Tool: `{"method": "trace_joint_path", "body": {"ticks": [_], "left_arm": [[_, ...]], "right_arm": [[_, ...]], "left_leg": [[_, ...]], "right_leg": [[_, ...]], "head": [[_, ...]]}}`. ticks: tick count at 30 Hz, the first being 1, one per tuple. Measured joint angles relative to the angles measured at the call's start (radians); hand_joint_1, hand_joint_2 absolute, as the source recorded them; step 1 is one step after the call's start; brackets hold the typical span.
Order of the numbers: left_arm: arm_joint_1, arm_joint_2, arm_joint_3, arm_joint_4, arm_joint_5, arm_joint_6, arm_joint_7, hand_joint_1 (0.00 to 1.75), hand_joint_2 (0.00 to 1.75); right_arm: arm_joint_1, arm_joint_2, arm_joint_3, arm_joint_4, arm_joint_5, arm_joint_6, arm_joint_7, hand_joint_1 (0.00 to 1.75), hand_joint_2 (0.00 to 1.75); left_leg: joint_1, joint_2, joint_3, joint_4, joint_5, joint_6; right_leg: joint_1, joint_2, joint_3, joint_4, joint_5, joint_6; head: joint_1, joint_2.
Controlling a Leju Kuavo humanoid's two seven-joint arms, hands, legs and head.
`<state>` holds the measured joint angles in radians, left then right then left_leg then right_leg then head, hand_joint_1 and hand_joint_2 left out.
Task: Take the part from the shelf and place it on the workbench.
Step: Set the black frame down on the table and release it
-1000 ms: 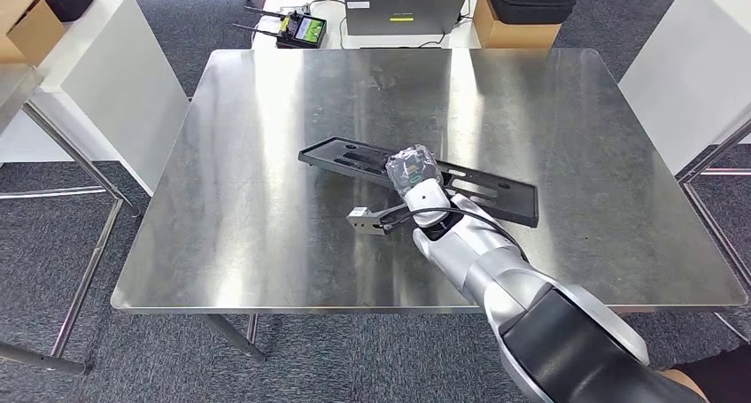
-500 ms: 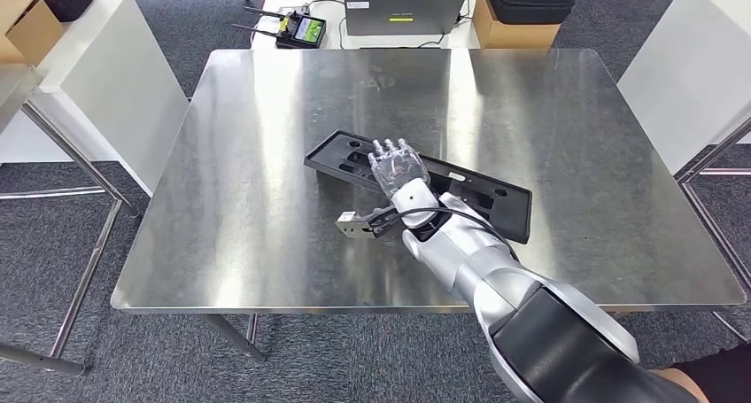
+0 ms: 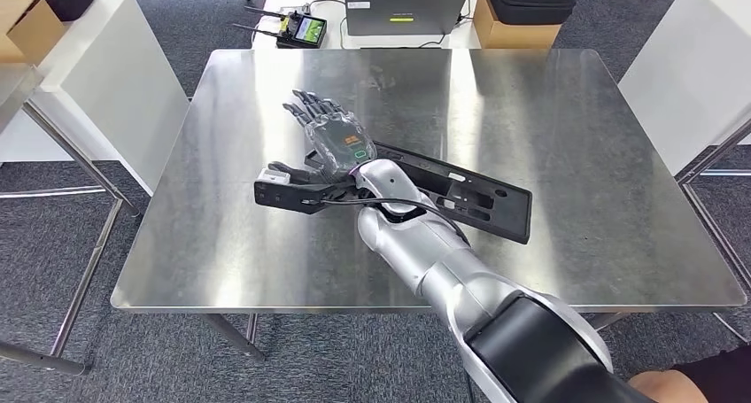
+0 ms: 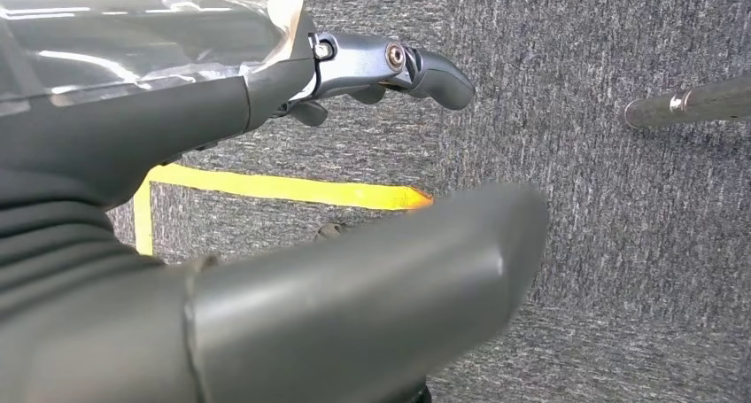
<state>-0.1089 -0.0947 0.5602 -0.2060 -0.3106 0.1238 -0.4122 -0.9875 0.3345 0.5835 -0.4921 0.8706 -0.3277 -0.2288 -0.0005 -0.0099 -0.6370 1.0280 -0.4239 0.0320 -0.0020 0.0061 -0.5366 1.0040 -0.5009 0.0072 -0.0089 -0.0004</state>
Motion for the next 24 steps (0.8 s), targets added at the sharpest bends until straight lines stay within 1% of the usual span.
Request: {"method": "trace_joint_path", "body": {"ticks": [1,3,4,5,6,8,10,13,15,17,19,24], "left_arm": [[0.000,0.000,0.001,0.000,-0.005,-0.003,-0.004,0.00,0.00],[0.000,0.000,0.003,0.000,-0.018,-0.014,-0.012,0.00,0.00],[0.000,0.000,0.004,0.000,-0.022,-0.019,-0.014,0.00,0.00],[0.001,0.000,0.004,0.000,-0.025,-0.022,-0.016,0.00,0.00],[0.001,0.000,0.004,0.000,-0.028,-0.024,-0.016,0.00,0.00],[0.002,0.000,0.005,0.000,-0.040,-0.031,-0.017,0.00,0.00],[0.001,0.002,0.005,0.000,-0.058,-0.042,-0.018,0.00,0.00],[-0.002,0.008,0.004,-0.003,-0.078,-0.062,-0.022,0.00,0.00],[-0.002,0.014,0.001,-0.004,-0.092,-0.074,-0.028,0.00,0.00],[-0.004,0.020,-0.005,-0.007,-0.106,-0.082,-0.035,0.00,0.00],[-0.007,0.026,-0.008,-0.008,-0.111,-0.086,-0.037,0.00,0.00],[-0.014,0.031,-0.011,-0.011,-0.114,-0.088,-0.042,0.00,0.00]], "right_arm": [[0.034,0.001,-0.021,-0.057,-0.138,0.052,-0.068,0.00,0.00],[0.137,0.000,-0.066,-0.219,-0.473,0.204,-0.177,0.00,0.00],[0.192,-0.003,-0.087,-0.310,-0.632,0.272,-0.204,0.00,0.00],[0.240,-0.007,-0.102,-0.391,-0.753,0.315,-0.213,0.00,0.00],[0.278,-0.013,-0.116,-0.461,-0.835,0.341,-0.217,0.00,0.00],[0.334,-0.025,-0.138,-0.566,-0.909,0.393,-0.226,0.00,0.00],[0.405,-0.038,-0.163,-0.681,-1.013,0.491,-0.231,0.00,0.00],[0.575,-0.082,-0.195,-0.904,-1.206,0.643,-0.242,0.00,0.00],[0.698,-0.114,-0.225,-1.045,-1.263,0.698,-0.266,0.00,0.00],[0.807,-0.136,-0.267,-1.164,-1.285,0.729,-0.289,0.00,0.00],[0.881,-0.153,-0.307,-1.247,-1.293,0.745,-0.299,0.00,0.00],[0.950,-0.172,-0.354,-1.346,-1.285,0.754,-0.317,0.00,0.00]], "left_leg": [[0.000,0.000,0.000,0.000,0.000,0.000],[0.000,-0.001,0.000,0.000,0.000,0.000],[0.000,-0.002,0.000,0.000,0.000,0.000],[-0.001,-0.003,0.000,0.000,0.000,0.000],[-0.001,-0.004,0.000,0.000,0.000,0.000],[-0.002,-0.004,0.000,0.000,0.000,0.000],[-0.002,-0.004,0.001,0.000,-0.001,0.000],[-0.002,-0.010,0.003,0.000,-0.004,0.001],[-0.002,-0.011,0.003,0.000,-0.005,0.001],[-0.004,-0.010,0.003,0.000,-0.006,0.001],[-0.005,-0.008,0.003,0.000,-0.006,0.001],[-0.004,-0.006,0.005,0.000,-0.006,0.002]], "right_leg": [[0.000,0.000,0.000,0.000,0.000,0.000],[0.000,-0.001,0.000,0.000,0.000,0.000],[0.000,-0.002,0.000,0.000,0.000,0.000],[0.000,-0.003,0.000,0.000,0.000,0.000],[0.000,-0.004,-0.001,0.000,0.000,0.000],[0.000,-0.004,-0.001,-0.001,0.000,0.000],[-0.001,-0.003,-0.005,-0.001,-0.001,0.001],[-0.001,-0.009,-0.005,-0.002,-0.005,0.004],[-0.001,-0.010,-0.004,-0.003,-0.005,0.005],[-0.002,-0.009,0.001,-0.003,-0.005,0.005],[-0.002,-0.006,0.004,-0.003,-0.005,0.006],[-0.002,-0.005,-0.001,-0.003,-0.005,0.006]], "head": [[0.000,0.000],[0.000,0.000],[0.000,0.000],[0.000,0.000],[0.000,0.000],[0.000,0.000],[0.000,0.000],[0.000,0.000],[0.000,0.000],[0.000,0.000],[0.000,0.000],[-0.001,0.000]]}}
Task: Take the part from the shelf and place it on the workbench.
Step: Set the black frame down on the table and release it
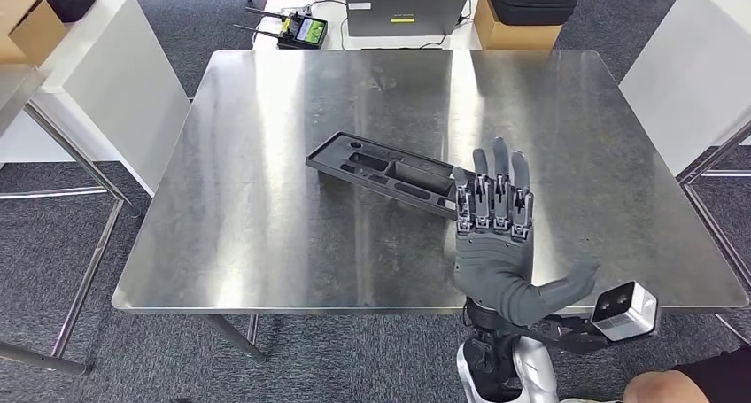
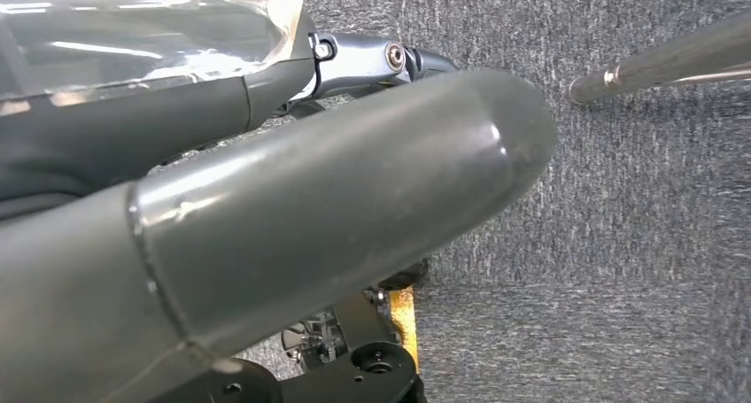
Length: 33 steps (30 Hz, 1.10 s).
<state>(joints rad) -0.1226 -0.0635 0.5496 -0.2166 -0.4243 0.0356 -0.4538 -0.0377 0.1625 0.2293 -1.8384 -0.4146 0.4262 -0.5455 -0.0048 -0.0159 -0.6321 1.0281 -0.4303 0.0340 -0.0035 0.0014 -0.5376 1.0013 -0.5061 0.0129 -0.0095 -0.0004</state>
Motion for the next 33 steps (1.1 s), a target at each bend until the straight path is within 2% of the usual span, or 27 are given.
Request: {"method": "trace_joint_path", "body": {"ticks": [4,8,11,14,16,18,19,20,21,23,24,25,27,29,30,31,33], "left_arm": [[0.001,0.000,-0.001,-0.001,-0.001,0.004,-0.012,0.00,0.00],[0.004,0.002,-0.001,-0.001,-0.004,0.006,-0.026,0.00,0.00],[0.010,0.003,-0.001,-0.001,-0.010,0.007,-0.030,0.00,0.00],[0.017,0.005,-0.001,-0.001,-0.015,0.008,-0.030,0.00,0.00],[0.020,0.005,-0.001,-0.001,-0.016,0.008,-0.030,0.00,0.00],[0.022,0.005,-0.001,0.000,-0.017,0.008,-0.031,0.00,0.00],[0.023,0.005,-0.001,0.000,-0.018,0.008,-0.031,0.00,0.00],[0.025,0.004,-0.001,0.000,-0.019,0.008,-0.031,0.00,0.00],[0.026,0.004,-0.001,0.000,-0.020,0.008,-0.031,0.00,0.00],[0.027,0.003,-0.001,0.001,-0.023,0.008,-0.032,0.00,0.00],[0.027,0.003,-0.001,0.001,-0.024,0.008,-0.034,0.00,0.00],[0.027,0.003,-0.001,0.001,-0.025,0.008,-0.035,0.00,0.00],[0.028,0.002,-0.001,0.001,-0.027,0.008,-0.038,0.00,0.00],[0.031,0.002,-0.001,0.002,-0.028,0.008,-0.040,0.00,0.00],[0.032,0.002,-0.001,0.002,-0.029,0.008,-0.040,0.00,0.00],[0.033,0.002,-0.001,0.003,-0.029,0.008,-0.040,0.00,0.00],[0.034,0.002,-0.001,0.003,-0.029,0.008,-0.040,0.00,0.00]], "right_arm": [[0.057,-0.011,-0.056,-0.034,0.000,0.015,-0.045,0.00,0.00],[0.077,-0.015,-0.102,-0.036,-0.010,0.038,-0.044,0.00,0.00],[0.078,-0.015,-0.112,-0.036,-0.009,0.040,-0.029,0.00,0.00],[0.084,-0.014,-0.122,-0.036,-0.010,0.040,-0.025,0.00,0.00],[0.090,-0.015,-0.130,-0.036,-0.012,0.040,-0.025,0.00,0.00],[0.099,-0.018,-0.140,-0.035,-0.016,0.040,-0.025,0.00,0.00],[0.104,-0.019,-0.144,-0.035,-0.017,0.040,-0.025,0.00,0.00],[0.109,-0.021,-0.149,-0.034,-0.018,0.040,-0.026,0.00,0.00],[0.112,-0.022,-0.152,-0.033,-0.019,0.040,-0.026,0.00,0.00],[0.115,-0.024,-0.157,-0.033,-0.019,0.040,-0.028,0.00,0.00],[0.116,-0.024,-0.158,-0.033,-0.018,0.040,-0.029,0.00,0.00],[0.118,-0.025,-0.160,-0.033,-0.018,0.040,-0.031,0.00,0.00],[0.124,-0.026,-0.164,-0.032,-0.017,0.040,-0.033,0.00,0.00],[0.128,-0.028,-0.167,-0.031,-0.017,0.040,-0.034,0.00,0.00],[0.129,-0.028,-0.169,-0.031,-0.016,0.040,-0.034,0.00,0.00],[0.130,-0.028,-0.170,-0.031,-0.016,0.040,-0.034,0.00,0.00],[0.133,-0.029,-0.173,-0.030,-0.016,0.040,-0.034,0.00,0.00]], "left_leg": [[0.000,0.000,0.001,0.000,-0.001,0.001],[-0.003,0.000,-0.001,0.004,-0.004,0.006],[-0.005,0.000,-0.001,0.006,-0.005,0.013],[0.001,0.002,0.009,-0.014,0.007,0.027],[0.008,0.006,0.016,-0.030,0.017,0.036],[0.008,0.008,0.012,-0.032,0.020,0.038],[0.008,0.008,0.009,-0.032,0.022,0.037],[0.009,0.008,0.006,-0.032,0.025,0.034],[0.011,0.008,0.003,-0.031,0.028,0.031],[0.014,0.008,-0.004,-0.027,0.034,0.020],[0.015,0.007,-0.008,-0.024,0.036,0.013],[0.014,0.007,-0.011,-0.019,0.038,0.006],[0.013,0.005,-0.016,-0.012,0.043,-0.008],[0.019,0.006,-0.024,-0.001,0.035,-0.019],[0.023,0.008,-0.032,0.017,0.012,-0.024],[0.027,0.010,-0.044,0.050,-0.024,-0.028],[0.028,0.013,-0.073,0.156,-0.110,-0.034]], "right_leg": [[0.000,0.000,0.000,0.000,-0.001,0.000],[-0.005,0.001,0.008,-0.001,0.001,0.002],[-0.009,0.001,0.010,-0.003,0.002,0.007],[-0.007,0.000,0.010,0.002,-0.006,0.014],[-0.006,0.000,-0.019,0.068,-0.050,0.008],[-0.009,0.000,-0.074,0.197,-0.111,0.003],[-0.012,0.000,-0.095,0.247,-0.128,0.006],[-0.016,0.000,-0.100,0.265,-0.129,0.013],[-0.020,0.000,-0.084,0.242,-0.115,0.024],[-0.030,-0.001,-0.008,0.107,-0.067,0.047],[-0.030,0.000,0.027,0.049,-0.044,0.051],[-0.029,0.002,0.045,0.011,-0.031,0.051],[-0.022,0.008,0.041,0.006,-0.020,0.037],[-0.027,0.008,0.028,0.009,-0.016,0.016],[-0.029,0.006,0.023,0.009,-0.010,0.004],[-0.029,0.004,0.019,0.008,-0.003,-0.006],[-0.021,0.000,0.008,0.010,0.009,-0.020]], "head": [[0.000,0.000],[0.000,0.000],[0.000,0.000],[0.000,0.000],[0.002,0.000],[0.003,0.000],[0.003,0.000],[0.003,0.000],[0.003,0.000],[0.003,0.000],[0.003,0.000],[0.002,0.000],[0.001,0.000],[0.000,0.000],[-0.001,0.000],[-0.001,0.000],[-0.003,0.000]]}}
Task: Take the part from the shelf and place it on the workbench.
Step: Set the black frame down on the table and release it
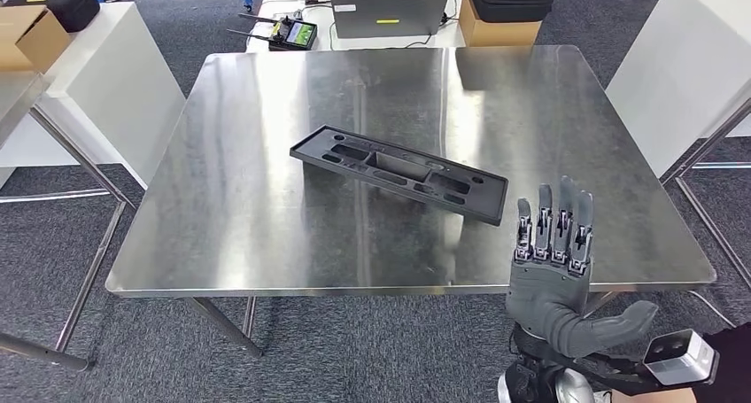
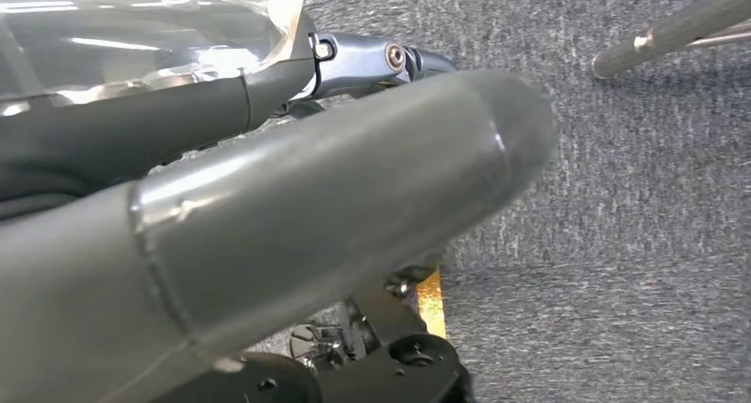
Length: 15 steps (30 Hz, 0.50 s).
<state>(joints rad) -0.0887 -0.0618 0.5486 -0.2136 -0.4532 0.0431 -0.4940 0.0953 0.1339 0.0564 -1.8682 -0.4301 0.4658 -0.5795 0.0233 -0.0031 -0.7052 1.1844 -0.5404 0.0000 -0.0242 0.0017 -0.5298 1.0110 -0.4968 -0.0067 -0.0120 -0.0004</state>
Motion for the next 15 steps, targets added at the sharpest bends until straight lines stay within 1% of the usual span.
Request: {"method": "trace_joint_path", "body": {"ticks": [1,2,3,4,5,6,7,8,9,10,11,12,13,15], "left_arm": [[0.000,0.000,0.000,0.000,0.000,0.000,0.000,0.00,0.00],[0.000,0.000,0.000,0.000,0.000,0.000,0.000,0.00,0.00],[0.001,0.000,0.000,0.000,0.000,0.000,0.000,0.00,0.00],[0.001,0.000,0.000,0.000,0.000,0.000,0.000,0.00,0.00],[0.000,0.000,0.000,0.000,0.000,0.000,0.000,0.00,0.00],[-0.001,0.000,0.000,0.000,0.000,0.000,0.000,0.00,0.00],[-0.001,0.000,0.000,0.000,0.000,0.000,-0.001,0.00,0.00],[-0.002,0.000,0.000,0.000,0.000,0.000,-0.001,0.00,0.00],[-0.002,0.001,0.000,0.000,0.000,0.000,-0.002,0.00,0.00],[-0.002,0.002,0.000,0.000,0.000,0.000,-0.002,0.00,0.00],[-0.002,0.002,0.000,0.000,0.000,0.000,-0.002,0.00,0.00],[-0.003,0.002,0.000,0.000,0.000,0.000,-0.002,0.00,0.00],[-0.003,0.001,0.000,0.000,0.000,0.000,-0.003,0.00,0.00],[-0.003,0.001,0.000,0.000,0.000,0.000,-0.005,0.00,0.00]], "right_arm": [[0.002,0.000,-0.001,0.001,0.000,0.000,0.000,0.00,0.00],[0.003,0.000,-0.002,0.002,0.000,0.000,0.000,0.00,0.00],[0.004,0.000,-0.003,0.002,0.000,0.000,0.000,0.00,0.00],[0.005,-0.001,-0.004,0.002,0.000,0.000,0.000,0.00,0.00],[0.005,-0.001,-0.005,0.002,0.000,0.000,0.000,0.00,0.00],[0.005,-0.001,-0.006,0.002,0.000,0.000,0.000,0.00,0.00],[0.004,-0.001,-0.006,0.002,0.000,0.000,0.000,0.00,0.00],[0.004,-0.001,-0.006,0.002,0.000,0.000,0.000,0.00,0.00],[0.004,-0.001,-0.007,0.002,0.001,0.000,-0.001,0.00,0.00],[0.004,-0.001,-0.007,0.002,0.002,0.000,-0.002,0.00,0.00],[0.005,-0.001,-0.007,0.002,0.003,0.000,-0.003,0.00,0.00],[0.005,-0.002,-0.007,0.003,0.004,0.000,-0.006,0.00,0.00],[0.005,-0.003,-0.007,0.003,0.006,0.000,-0.008,0.00,0.00],[0.005,-0.005,-0.007,0.005,0.009,-0.002,-0.012,0.00,0.00]], "left_leg": [[0.000,0.000,-0.009,0.049,-0.026,-0.002],[0.000,0.000,-0.005,0.075,-0.034,-0.003],[0.000,0.000,0.019,0.063,-0.024,-0.001],[0.000,0.000,0.063,0.011,-0.002,0.003],[-0.001,0.000,0.112,-0.058,0.013,0.008],[-0.005,-0.001,0.153,-0.116,0.025,0.014],[-0.010,-0.001,0.177,-0.155,0.031,0.021],[-0.016,-0.002,0.184,-0.170,0.030,0.026],[-0.021,-0.002,0.182,-0.171,0.037,0.031],[-0.024,-0.001,0.180,-0.178,0.044,0.038],[-0.022,0.001,0.179,-0.185,0.052,0.044],[-0.020,0.003,0.176,-0.194,0.063,0.051],[-0.018,0.005,0.170,-0.202,0.075,0.059],[-0.018,0.008,0.150,-0.206,0.093,0.068]], "right_leg": [[0.004,-0.002,-0.008,0.001,0.006,-0.002],[0.008,-0.002,-0.016,0.002,0.012,-0.003],[0.011,-0.003,-0.024,0.003,0.017,-0.002],[0.013,-0.003,-0.029,0.004,0.021,-0.001],[0.015,-0.003,-0.032,0.004,0.025,0.002],[0.015,-0.003,-0.033,0.002,0.029,0.006],[0.014,-0.004,-0.033,0.000,0.034,0.010],[0.013,-0.005,-0.032,-0.003,0.039,0.015],[0.012,-0.005,-0.032,-0.007,0.043,0.021],[0.012,-0.005,-0.033,-0.009,0.047,0.028],[0.013,-0.005,-0.035,-0.006,0.047,0.033],[0.015,-0.004,-0.045,0.007,0.034,0.034],[0.015,-0.004,-0.060,0.039,0.007,0.031],[0.012,-0.004,-0.105,0.155,-0.074,0.019]], "head": [[0.000,0.000],[0.000,0.000],[0.000,0.000],[0.000,0.000],[0.000,0.000],[0.001,0.000],[0.000,0.000],[0.000,0.000],[0.000,0.000],[-0.001,0.000],[0.000,0.000],[0.001,0.000],[0.002,0.000],[0.005,0.000]]}}
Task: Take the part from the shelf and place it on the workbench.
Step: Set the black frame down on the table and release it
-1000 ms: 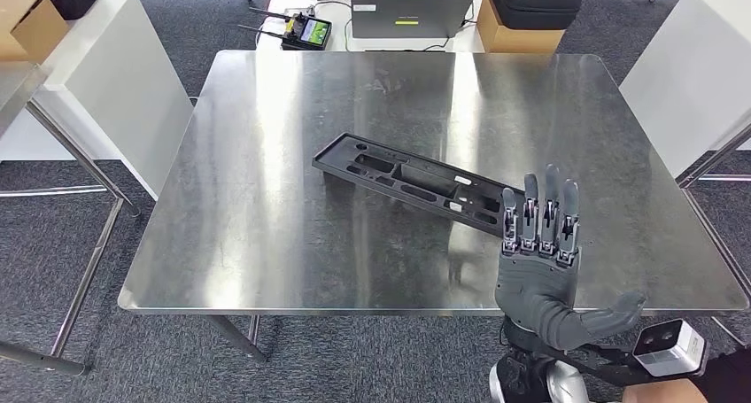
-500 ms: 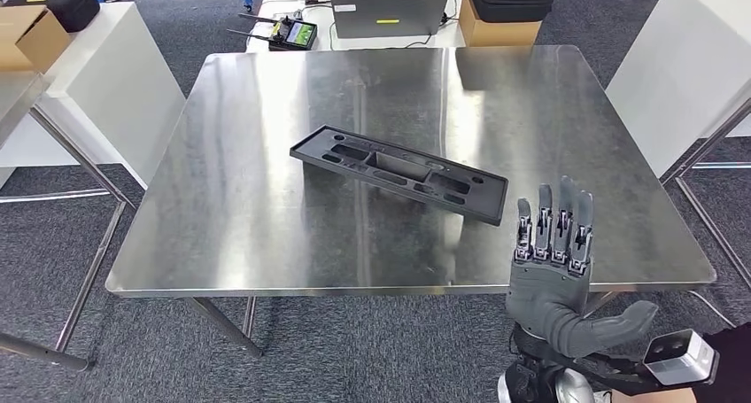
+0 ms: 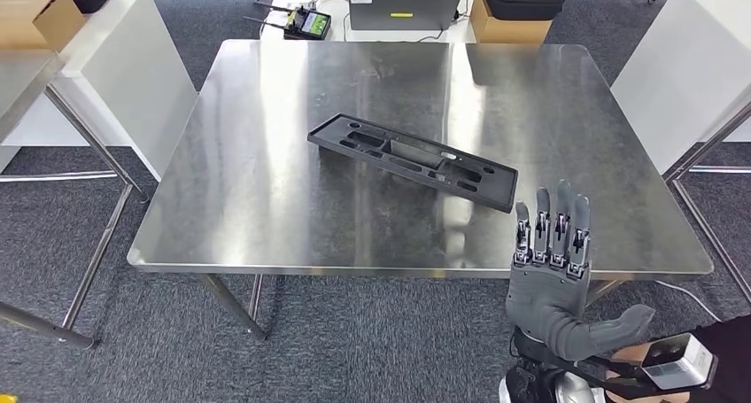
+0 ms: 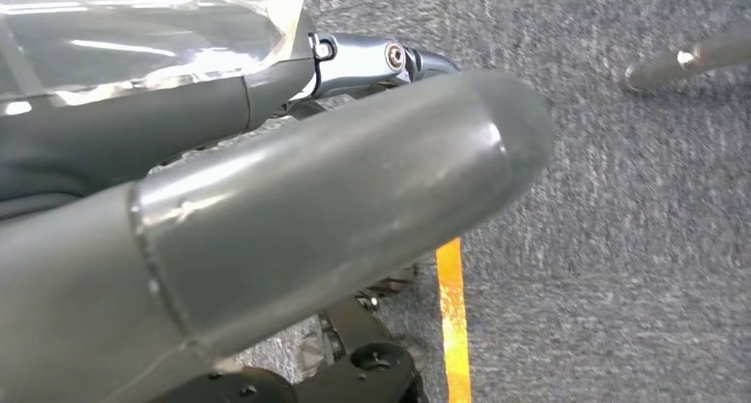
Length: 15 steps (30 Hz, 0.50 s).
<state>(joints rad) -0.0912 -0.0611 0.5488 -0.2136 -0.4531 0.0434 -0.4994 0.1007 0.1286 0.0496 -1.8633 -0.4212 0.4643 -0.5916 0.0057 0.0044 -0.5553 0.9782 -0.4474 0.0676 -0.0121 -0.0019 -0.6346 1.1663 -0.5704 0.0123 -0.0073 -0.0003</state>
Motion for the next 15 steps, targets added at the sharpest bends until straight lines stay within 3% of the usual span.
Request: {"method": "trace_joint_path", "body": {"ticks": [2,3,5,7,9,11,12,13,15], "left_arm": [[0.001,0.000,0.000,0.000,0.000,0.001,-0.002,0.00,0.00],[0.002,0.000,0.000,0.000,0.000,0.001,-0.003,0.00,0.00],[0.003,-0.001,0.001,0.000,0.000,0.002,-0.004,0.00,0.00],[0.003,-0.002,0.001,0.000,0.000,0.003,-0.005,0.00,0.00],[0.004,-0.001,0.002,0.000,0.000,0.003,-0.008,0.00,0.00],[0.005,-0.001,0.003,0.000,0.000,0.005,-0.011,0.00,0.00],[0.007,-0.002,0.003,0.001,0.000,0.006,-0.012,0.00,0.00],[0.008,-0.002,0.003,0.001,-0.001,0.007,-0.012,0.00,0.00],[0.009,-0.002,0.003,0.001,-0.002,0.008,-0.013,0.00,0.00]], "right_arm": [[0.000,-0.004,0.000,0.003,0.001,-0.001,-0.002,0.00,0.00],[0.000,-0.005,-0.001,0.005,0.001,-0.002,-0.002,0.00,0.00],[0.000,-0.007,-0.001,0.008,0.000,-0.004,-0.003,0.00,0.00],[-0.002,-0.007,-0.001,0.009,0.000,-0.007,-0.003,0.00,0.00],[-0.002,-0.007,-0.002,0.009,0.000,-0.011,-0.003,0.00,0.00],[-0.001,-0.007,-0.003,0.010,-0.001,-0.013,-0.002,0.00,0.00],[-0.001,-0.006,-0.003,0.011,-0.002,-0.013,-0.002,0.00,0.00],[-0.001,-0.006,-0.003,0.012,-0.002,-0.013,-0.001,0.00,0.00],[-0.002,-0.004,-0.004,0.012,-0.002,-0.015,0.002,0.00,0.00]], "left_leg": [[0.000,0.001,-0.023,0.001,0.016,-0.001],[0.000,0.001,-0.035,0.002,0.024,-0.003],[0.002,0.000,-0.056,0.007,0.038,-0.012],[0.000,-0.001,-0.075,0.021,0.048,-0.024],[-0.004,-0.002,-0.086,0.031,0.058,-0.035],[0.000,-0.004,-0.091,0.035,0.063,-0.044],[0.003,-0.004,-0.096,0.045,0.049,-0.049],[0.007,-0.005,-0.106,0.071,0.018,-0.053],[0.011,-0.005,-0.137,0.176,-0.078,-0.063]], "right_leg": [[-0.004,0.000,-0.020,0.096,-0.042,0.005],[-0.006,0.000,-0.006,0.096,-0.036,0.016],[-0.014,0.000,0.070,0.002,0.004,0.039],[-0.015,0.002,0.157,-0.127,0.024,0.048],[-0.009,0.005,0.181,-0.181,0.022,0.040],[-0.012,0.005,0.167,-0.180,0.028,0.026],[-0.016,0.003,0.162,-0.179,0.035,0.015],[-0.019,0.001,0.156,-0.180,0.043,0.003],[-0.017,-0.003,0.144,-0.180,0.059,-0.015]], "head": [[0.000,0.000],[0.000,0.000],[0.000,0.000],[0.000,0.000],[-0.001,0.000],[-0.002,0.000],[-0.003,0.000],[-0.004,0.000],[-0.005,0.000]]}}
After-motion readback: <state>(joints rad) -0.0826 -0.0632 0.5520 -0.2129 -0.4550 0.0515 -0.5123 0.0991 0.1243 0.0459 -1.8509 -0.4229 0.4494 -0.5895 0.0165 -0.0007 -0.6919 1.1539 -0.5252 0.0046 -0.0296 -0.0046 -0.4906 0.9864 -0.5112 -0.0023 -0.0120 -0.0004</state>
